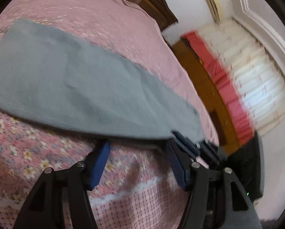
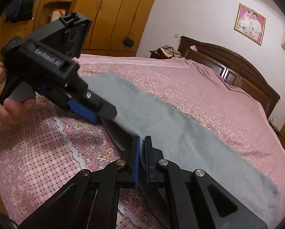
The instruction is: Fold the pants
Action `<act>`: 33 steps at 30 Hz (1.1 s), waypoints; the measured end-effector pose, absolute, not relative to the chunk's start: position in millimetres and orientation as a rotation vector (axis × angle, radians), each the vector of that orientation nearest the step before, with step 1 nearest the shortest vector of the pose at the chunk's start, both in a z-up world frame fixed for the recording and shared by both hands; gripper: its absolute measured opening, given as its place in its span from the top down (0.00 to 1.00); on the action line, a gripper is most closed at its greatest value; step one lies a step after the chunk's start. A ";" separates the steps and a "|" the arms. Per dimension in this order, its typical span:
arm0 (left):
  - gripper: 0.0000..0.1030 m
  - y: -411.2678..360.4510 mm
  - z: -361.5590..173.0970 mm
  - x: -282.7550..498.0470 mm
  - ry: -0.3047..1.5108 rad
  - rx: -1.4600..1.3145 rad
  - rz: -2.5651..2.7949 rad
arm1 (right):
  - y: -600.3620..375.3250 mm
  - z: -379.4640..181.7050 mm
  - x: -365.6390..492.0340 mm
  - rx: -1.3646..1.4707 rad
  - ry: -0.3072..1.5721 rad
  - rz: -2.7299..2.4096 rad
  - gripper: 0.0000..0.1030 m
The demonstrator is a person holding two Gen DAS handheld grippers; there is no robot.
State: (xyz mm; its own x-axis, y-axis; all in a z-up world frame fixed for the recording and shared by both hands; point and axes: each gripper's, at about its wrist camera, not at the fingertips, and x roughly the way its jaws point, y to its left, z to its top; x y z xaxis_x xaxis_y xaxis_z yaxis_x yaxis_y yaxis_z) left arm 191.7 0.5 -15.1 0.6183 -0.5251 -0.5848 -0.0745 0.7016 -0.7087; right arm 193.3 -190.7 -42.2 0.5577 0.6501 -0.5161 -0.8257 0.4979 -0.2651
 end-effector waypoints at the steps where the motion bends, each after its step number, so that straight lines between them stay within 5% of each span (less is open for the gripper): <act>1: 0.39 5.4 -15.8 190.9 0.874 -0.791 -0.275 | -190.3 -42.4 193.2 -0.525 0.375 0.918 0.94; 16: 0.42 27.7 -21.0 187.5 0.804 -0.913 -0.261 | -185.4 -47.6 195.8 -0.535 0.387 0.910 0.94; 24: 0.85 70.6 -17.4 178.5 0.732 -0.806 -0.052 | -173.6 -65.6 186.8 -0.665 0.382 0.916 0.94; 33: 0.97 74.9 -17.2 178.4 0.603 -0.758 -0.024 | -168.7 -69.0 159.4 -0.825 0.154 0.775 0.96</act>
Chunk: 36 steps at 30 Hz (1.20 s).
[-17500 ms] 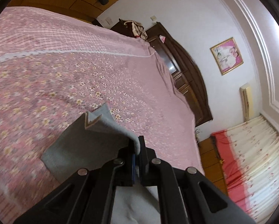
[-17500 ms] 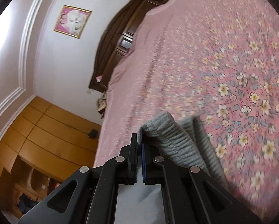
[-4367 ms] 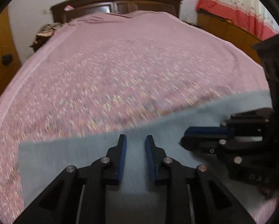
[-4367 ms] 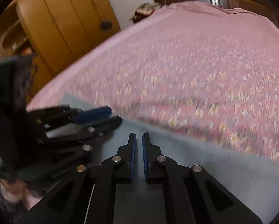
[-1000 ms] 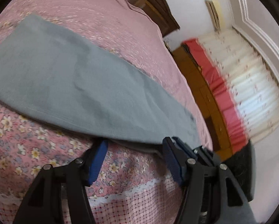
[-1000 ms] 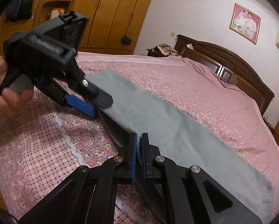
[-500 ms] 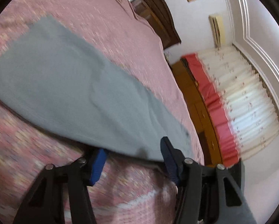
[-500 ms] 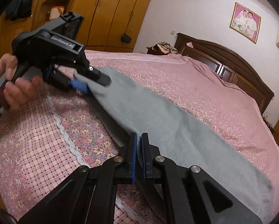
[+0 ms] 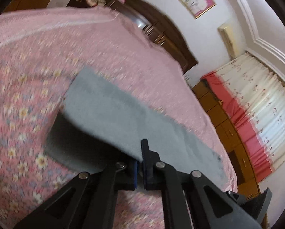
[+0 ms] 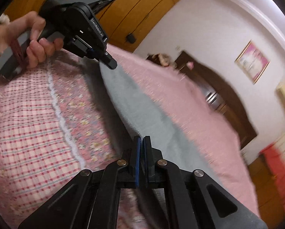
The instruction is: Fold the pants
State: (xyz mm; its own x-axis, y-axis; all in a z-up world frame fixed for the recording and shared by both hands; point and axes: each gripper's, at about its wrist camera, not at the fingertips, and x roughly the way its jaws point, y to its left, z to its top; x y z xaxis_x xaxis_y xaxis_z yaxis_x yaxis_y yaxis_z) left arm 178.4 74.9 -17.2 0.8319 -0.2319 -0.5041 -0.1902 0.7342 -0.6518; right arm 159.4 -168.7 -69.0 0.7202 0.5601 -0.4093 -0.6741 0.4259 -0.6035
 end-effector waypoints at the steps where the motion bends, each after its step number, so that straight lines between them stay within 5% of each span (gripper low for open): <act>1: 0.97 74.4 -12.2 178.9 0.577 -0.753 -0.039 | -167.4 -72.2 159.6 -0.835 0.172 0.788 0.96; 25: 0.92 115.6 -31.7 153.7 0.675 -0.771 0.199 | -172.1 -89.1 156.8 -0.926 0.230 0.843 0.93; 27: 0.92 134.4 -34.9 140.8 0.660 -0.845 0.259 | -174.7 -84.1 157.0 -0.908 0.237 0.873 0.85; 36: 0.93 149.7 -11.3 126.0 0.498 -0.882 0.277 | -204.0 -34.5 204.6 -0.303 0.482 1.177 0.69</act>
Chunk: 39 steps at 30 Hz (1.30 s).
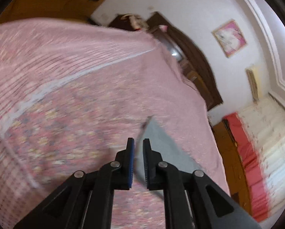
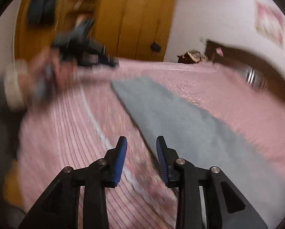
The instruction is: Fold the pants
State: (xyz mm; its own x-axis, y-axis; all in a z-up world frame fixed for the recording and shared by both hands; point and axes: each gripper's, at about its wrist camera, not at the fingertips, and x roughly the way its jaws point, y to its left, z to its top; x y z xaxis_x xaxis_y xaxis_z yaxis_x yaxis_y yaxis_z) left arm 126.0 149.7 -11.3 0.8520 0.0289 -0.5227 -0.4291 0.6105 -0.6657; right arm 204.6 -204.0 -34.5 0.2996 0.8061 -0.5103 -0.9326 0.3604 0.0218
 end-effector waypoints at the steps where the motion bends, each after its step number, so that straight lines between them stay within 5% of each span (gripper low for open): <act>1: 0.93 137.0 -6.9 136.2 0.493 -0.815 0.275 | -200.1 -34.6 219.7 -0.233 0.553 1.152 0.69; 4: 0.92 93.9 -4.8 175.4 0.537 -0.632 0.193 | -191.8 -55.6 255.6 -0.109 0.797 1.075 0.91; 6: 0.92 53.3 -14.6 207.7 0.667 -0.454 0.130 | -190.6 -76.5 265.7 -0.113 0.906 1.053 0.96; 9: 0.94 30.9 -44.3 224.3 0.833 -0.356 0.177 | -194.9 -69.3 263.9 -0.103 0.896 1.063 0.96; 14: 0.99 59.9 -34.8 216.3 0.784 -0.474 0.233 | -172.6 -37.2 248.3 -0.202 0.744 1.115 0.96; 19: 0.98 27.8 -3.4 221.9 0.695 -0.431 0.049 | -124.0 -60.0 302.6 -0.214 1.010 1.088 1.00; 24: 0.98 27.7 -54.4 268.3 0.873 -0.408 0.071 | -180.3 -46.8 329.4 -0.019 1.047 1.038 1.00; 31: 0.98 82.8 -29.9 254.7 0.822 -0.452 0.287 | -304.9 -44.5 325.4 0.113 0.975 0.876 0.96; 39: 0.98 -42.8 -23.7 244.8 0.855 -0.339 -0.097 | -304.4 -60.2 283.8 0.008 0.977 0.929 0.97</act>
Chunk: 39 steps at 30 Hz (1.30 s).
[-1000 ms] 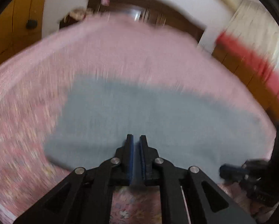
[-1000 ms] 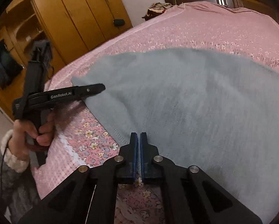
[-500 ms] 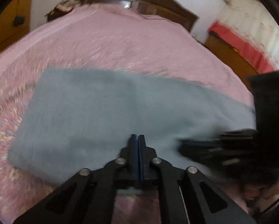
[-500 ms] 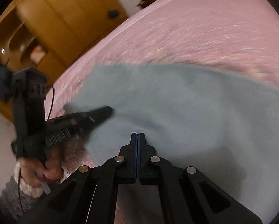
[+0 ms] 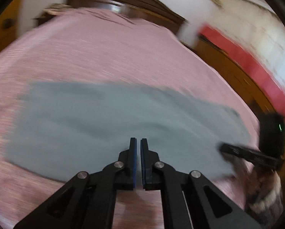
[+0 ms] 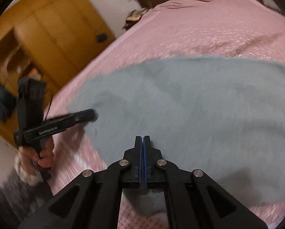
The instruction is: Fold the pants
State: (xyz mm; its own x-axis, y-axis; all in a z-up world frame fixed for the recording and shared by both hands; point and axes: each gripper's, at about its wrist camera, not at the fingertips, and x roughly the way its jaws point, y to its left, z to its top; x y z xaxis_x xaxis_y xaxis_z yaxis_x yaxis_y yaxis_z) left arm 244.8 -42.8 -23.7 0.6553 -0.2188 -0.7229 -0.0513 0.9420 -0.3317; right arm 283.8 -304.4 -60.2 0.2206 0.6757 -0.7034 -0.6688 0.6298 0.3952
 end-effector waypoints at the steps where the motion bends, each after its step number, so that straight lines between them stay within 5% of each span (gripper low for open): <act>1: 0.98 -55.3 -30.9 247.5 0.885 -0.319 -0.125 | -306.1 -64.6 279.4 -0.018 0.977 0.919 0.97; 13: 0.97 -86.1 -29.0 236.5 0.853 -0.212 -0.137 | -343.1 -71.1 265.8 0.052 1.001 0.915 1.00; 18: 0.97 -97.8 -35.3 239.4 0.877 -0.154 -0.124 | -365.7 -46.0 241.8 0.023 0.844 0.875 0.95; 26: 0.97 -157.5 -10.4 237.0 0.794 -0.177 -0.383 | -315.7 -69.7 245.1 -0.053 0.894 0.907 0.96; 39: 0.96 -167.9 -56.7 236.1 0.896 -0.178 -0.368 | -360.8 -65.2 255.5 0.044 0.896 0.840 1.00</act>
State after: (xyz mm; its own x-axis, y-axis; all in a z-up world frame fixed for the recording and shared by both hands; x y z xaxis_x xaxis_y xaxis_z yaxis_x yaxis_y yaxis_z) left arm 236.1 -167.9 -56.7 0.5672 -0.3850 -0.7281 0.2383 0.9229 -0.3024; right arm 255.5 -360.8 -65.2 0.3357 0.6614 -0.6707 -0.6270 0.6883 0.3648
